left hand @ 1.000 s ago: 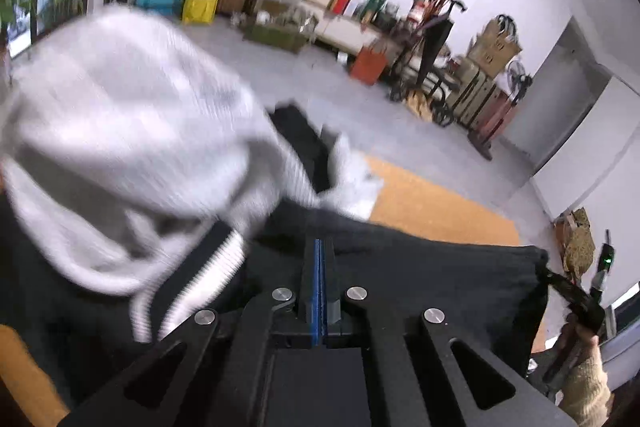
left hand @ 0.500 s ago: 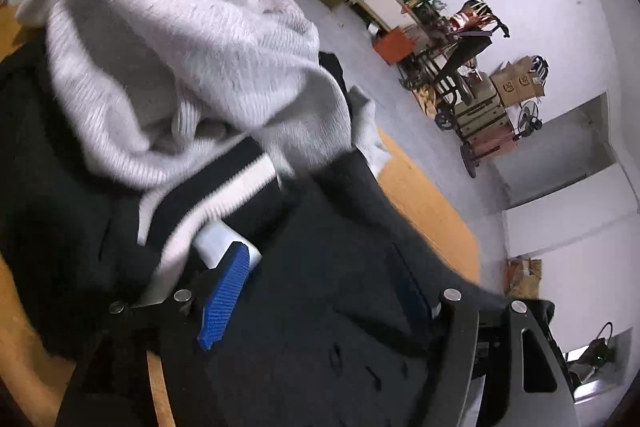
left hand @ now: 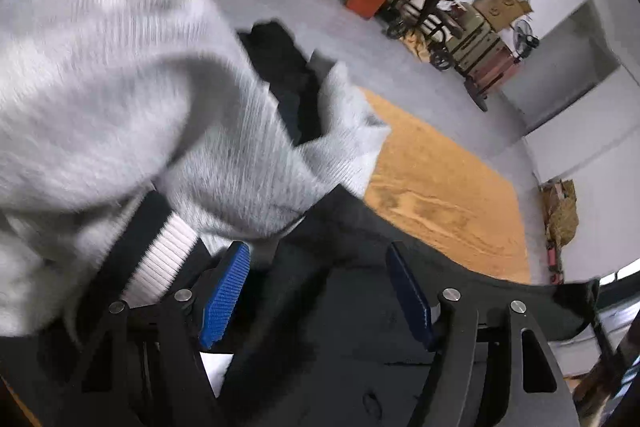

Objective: Fold clothes
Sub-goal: 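Lift the black shirt off the table with both grippers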

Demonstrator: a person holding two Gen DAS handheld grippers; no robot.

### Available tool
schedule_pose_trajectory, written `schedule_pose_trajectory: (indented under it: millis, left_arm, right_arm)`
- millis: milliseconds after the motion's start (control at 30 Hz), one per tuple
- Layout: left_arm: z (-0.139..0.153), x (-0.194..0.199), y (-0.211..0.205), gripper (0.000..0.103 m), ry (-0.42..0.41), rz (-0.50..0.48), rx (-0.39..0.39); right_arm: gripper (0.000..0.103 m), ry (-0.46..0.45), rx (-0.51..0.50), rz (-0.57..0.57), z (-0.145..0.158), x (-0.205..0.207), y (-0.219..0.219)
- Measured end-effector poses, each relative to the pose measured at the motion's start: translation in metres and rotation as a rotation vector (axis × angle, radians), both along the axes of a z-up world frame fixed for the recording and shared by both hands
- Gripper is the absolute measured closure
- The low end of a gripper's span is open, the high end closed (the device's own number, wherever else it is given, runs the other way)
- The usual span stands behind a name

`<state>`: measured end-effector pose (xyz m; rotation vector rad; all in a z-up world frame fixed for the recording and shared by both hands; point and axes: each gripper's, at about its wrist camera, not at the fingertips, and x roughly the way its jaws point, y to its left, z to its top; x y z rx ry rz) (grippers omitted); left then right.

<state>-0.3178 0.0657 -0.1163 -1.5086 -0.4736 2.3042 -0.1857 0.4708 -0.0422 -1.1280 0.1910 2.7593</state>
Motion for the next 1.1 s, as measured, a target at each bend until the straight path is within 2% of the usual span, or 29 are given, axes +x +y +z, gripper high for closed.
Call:
schedule_pose_trajectory:
  millis: [33, 67, 100, 167, 200, 333, 367, 467, 567, 633, 700, 833, 933, 1000, 1100]
  left_arm:
    - [-0.003, 0.002, 0.001, 0.045, -0.004, 0.001, -0.007]
    - [-0.007, 0.002, 0.004, 0.06, -0.011, 0.002, -0.048]
    - [-0.01, 0.003, 0.008, 0.081, -0.02, 0.003, -0.101]
    - [-0.017, 0.004, 0.013, 0.101, -0.052, -0.005, -0.157]
    - [-0.017, 0.007, 0.012, 0.101, -0.057, -0.004, -0.153]
    - [0.007, 0.026, -0.008, 0.101, -0.047, 0.064, -0.032]
    - [0.022, 0.032, -0.014, 0.101, -0.032, 0.077, -0.012]
    - [0.085, 0.051, -0.031, 0.101, 0.053, 0.101, 0.018]
    - [0.173, 0.084, -0.041, 0.101, 0.111, 0.081, 0.12]
    - [0.235, 0.116, -0.039, 0.101, 0.176, 0.055, 0.119]
    - [0.296, 0.15, -0.036, 0.101, 0.247, 0.028, 0.107]
    - [0.371, 0.195, -0.062, 0.101, 0.352, 0.065, 0.154]
    - [0.43, 0.222, -0.09, 0.101, 0.428, 0.119, 0.146]
    - [0.473, 0.243, -0.107, 0.101, 0.531, 0.155, 0.153]
    - [0.543, 0.285, -0.139, 0.101, 0.713, 0.23, 0.228]
  right_arm:
    - [0.096, -0.005, 0.003, -0.003, -0.002, 0.003, -0.001]
    - [0.096, -0.01, -0.002, -0.004, -0.006, 0.006, -0.001]
    - [0.096, -0.015, -0.008, -0.006, -0.009, 0.008, -0.001]
    - [0.096, -0.02, -0.021, -0.011, -0.012, 0.013, -0.001]
    - [0.096, -0.019, -0.026, -0.014, -0.013, 0.017, -0.001]
    - [0.096, -0.009, -0.019, -0.026, -0.005, 0.04, -0.002]
    - [0.096, -0.008, -0.01, -0.021, 0.004, 0.047, -0.001]
    - [0.097, 0.01, 0.063, -0.026, 0.038, 0.066, 0.002]
    - [0.099, 0.046, 0.111, -0.042, 0.092, 0.08, 0.002]
    - [0.099, 0.08, 0.149, -0.029, 0.133, 0.088, -0.009]
    - [0.099, 0.115, 0.135, -0.014, 0.161, 0.099, -0.021]
    - [0.099, 0.25, 0.137, -0.018, 0.231, 0.122, -0.039]
    - [0.1, 0.354, 0.133, -0.049, 0.29, 0.137, -0.044]
    - [0.1, 0.424, 0.13, -0.07, 0.329, 0.147, -0.047]
    - [0.1, 0.53, 0.127, -0.1, 0.387, 0.162, -0.053]
